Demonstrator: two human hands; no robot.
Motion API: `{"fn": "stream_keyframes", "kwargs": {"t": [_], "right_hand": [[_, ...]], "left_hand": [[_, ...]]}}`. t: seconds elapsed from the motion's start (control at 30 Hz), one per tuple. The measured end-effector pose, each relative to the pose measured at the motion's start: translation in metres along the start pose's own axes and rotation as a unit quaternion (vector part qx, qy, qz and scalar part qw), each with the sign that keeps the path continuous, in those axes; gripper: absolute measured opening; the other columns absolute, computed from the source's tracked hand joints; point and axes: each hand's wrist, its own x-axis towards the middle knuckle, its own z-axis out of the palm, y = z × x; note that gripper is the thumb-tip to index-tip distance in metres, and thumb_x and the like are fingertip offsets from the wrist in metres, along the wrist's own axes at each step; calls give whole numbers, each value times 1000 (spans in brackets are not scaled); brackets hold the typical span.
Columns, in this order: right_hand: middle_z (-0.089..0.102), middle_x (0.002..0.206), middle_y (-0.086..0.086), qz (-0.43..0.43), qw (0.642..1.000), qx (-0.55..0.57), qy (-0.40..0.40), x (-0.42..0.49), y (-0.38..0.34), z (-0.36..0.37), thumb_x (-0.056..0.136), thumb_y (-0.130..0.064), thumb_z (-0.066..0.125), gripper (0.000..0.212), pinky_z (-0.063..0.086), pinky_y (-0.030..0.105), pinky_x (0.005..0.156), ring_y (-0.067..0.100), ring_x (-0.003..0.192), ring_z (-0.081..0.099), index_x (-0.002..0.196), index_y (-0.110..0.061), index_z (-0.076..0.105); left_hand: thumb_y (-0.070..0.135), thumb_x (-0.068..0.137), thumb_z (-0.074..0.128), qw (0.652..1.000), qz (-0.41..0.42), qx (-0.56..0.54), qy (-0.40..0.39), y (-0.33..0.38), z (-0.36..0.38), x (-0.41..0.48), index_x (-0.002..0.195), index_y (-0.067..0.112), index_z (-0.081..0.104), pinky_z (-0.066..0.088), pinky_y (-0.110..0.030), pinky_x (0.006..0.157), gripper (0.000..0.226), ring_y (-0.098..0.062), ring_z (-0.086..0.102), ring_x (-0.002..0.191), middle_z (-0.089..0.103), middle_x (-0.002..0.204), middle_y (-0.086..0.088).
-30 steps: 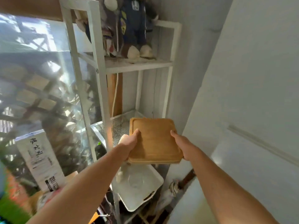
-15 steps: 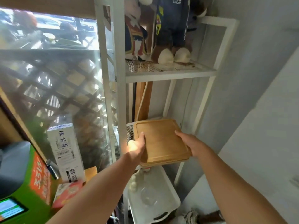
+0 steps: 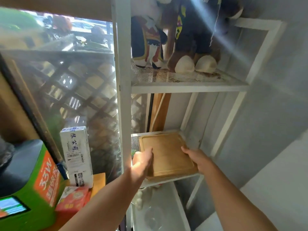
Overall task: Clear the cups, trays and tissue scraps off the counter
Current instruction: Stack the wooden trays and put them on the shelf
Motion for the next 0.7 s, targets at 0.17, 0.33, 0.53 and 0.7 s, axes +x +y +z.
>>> {"fn": "stream_keyframes", "kwargs": {"t": [0.17, 0.33, 0.53, 0.7], "right_hand": [[74, 104, 15, -6, 999, 6, -42, 12, -7, -3, 89, -34, 70, 33, 54, 57, 94, 35, 99, 70, 113, -12, 68], [72, 110, 15, -24, 998, -8, -61, 7, -15, 0, 95, -26, 62, 35, 56, 52, 90, 34, 100, 69, 128, -12, 61], [62, 112, 9, -33, 998, -3, -45, 8, -11, 4, 98, -21, 60, 53, 54, 46, 89, 31, 103, 63, 147, -11, 42], [63, 126, 14, -49, 999, 2, -8, 15, -1, 4, 97, -16, 61, 52, 55, 45, 89, 29, 100, 63, 146, -11, 45]], "left_hand": [[20, 94, 49, 996, 34, 77, 21, 7, -2, -3, 117, -5, 60, 52, -42, 96, 36, -39, 62, 109, 65, 112, -17], [12, 91, 48, 986, 61, 144, 54, 8, -6, 1, 108, -5, 62, 52, -38, 89, 28, -34, 64, 97, 67, 106, -19], [13, 93, 48, 980, 81, 168, 69, 4, -6, 1, 108, -2, 63, 42, -29, 68, 26, -18, 53, 70, 55, 76, -4], [16, 95, 47, 983, 87, 143, 75, -2, -1, 2, 117, 1, 64, 51, -35, 85, 31, -29, 62, 96, 67, 107, -14]]}}
